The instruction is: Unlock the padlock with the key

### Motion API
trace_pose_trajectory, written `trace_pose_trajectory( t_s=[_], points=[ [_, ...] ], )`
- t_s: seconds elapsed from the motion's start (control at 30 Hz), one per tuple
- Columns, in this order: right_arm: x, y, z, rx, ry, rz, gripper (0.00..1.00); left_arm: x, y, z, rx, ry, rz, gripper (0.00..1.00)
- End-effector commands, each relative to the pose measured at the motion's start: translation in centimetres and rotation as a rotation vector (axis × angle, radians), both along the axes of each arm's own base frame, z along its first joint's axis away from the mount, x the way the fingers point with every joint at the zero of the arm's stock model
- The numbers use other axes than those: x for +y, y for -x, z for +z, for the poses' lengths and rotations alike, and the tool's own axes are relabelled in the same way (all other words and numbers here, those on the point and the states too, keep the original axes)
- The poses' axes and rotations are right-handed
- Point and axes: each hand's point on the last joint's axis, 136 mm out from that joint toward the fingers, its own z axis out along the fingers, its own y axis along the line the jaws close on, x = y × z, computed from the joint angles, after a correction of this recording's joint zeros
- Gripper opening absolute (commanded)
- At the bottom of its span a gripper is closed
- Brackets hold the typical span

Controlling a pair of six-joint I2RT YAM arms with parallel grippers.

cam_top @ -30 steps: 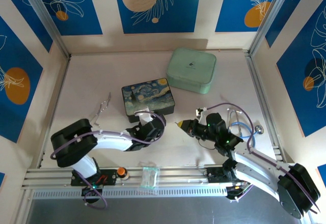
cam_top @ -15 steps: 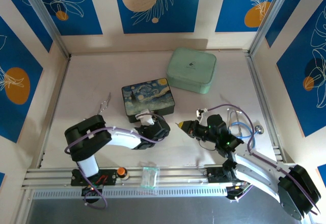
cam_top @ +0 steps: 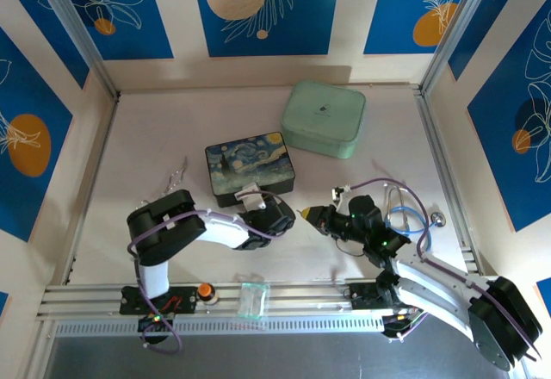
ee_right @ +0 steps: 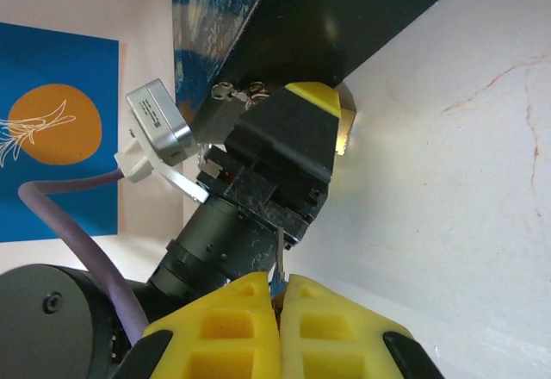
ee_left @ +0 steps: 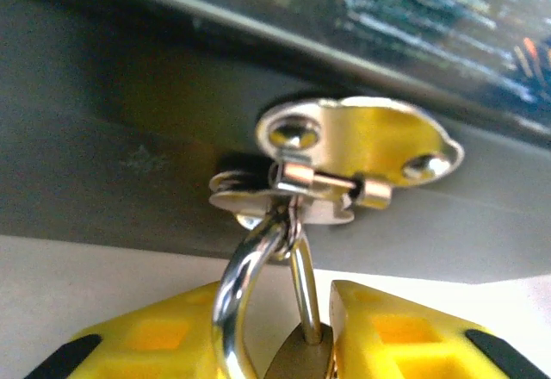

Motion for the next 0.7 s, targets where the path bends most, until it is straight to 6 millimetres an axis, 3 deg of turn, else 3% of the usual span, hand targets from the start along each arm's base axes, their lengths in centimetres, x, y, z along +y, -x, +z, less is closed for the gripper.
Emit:
trace_pose_trajectory(
  t_s=[0.0, 0.17, 0.33, 0.67],
  points=[
    [0.2, -0.2, -0.6, 0.003, 0.003, -0.004, 0.0, -0.3, 1.2, -4.0, 0.154, 0.019, -0.043, 0.24],
    [1.6, -0.5, -0.6, 0.016, -0.022, 0.033, 0.0, -0.8, 1.6, -2.5, 0.167, 0.044, -0.102, 0.1],
    [2.4, -1.4, -0.2, 0.048, -0.097, 0.071, 0.0, -1.5, 2.1, -0.7, 0.178, 0.194, -0.157, 0.03],
    [4.7, -3.0, -1.1, 0.103, -0.215, 0.202, 0.0, -1.4, 2.6, 2.3, 0.158, 0.423, -0.164, 0.01]
  ],
)
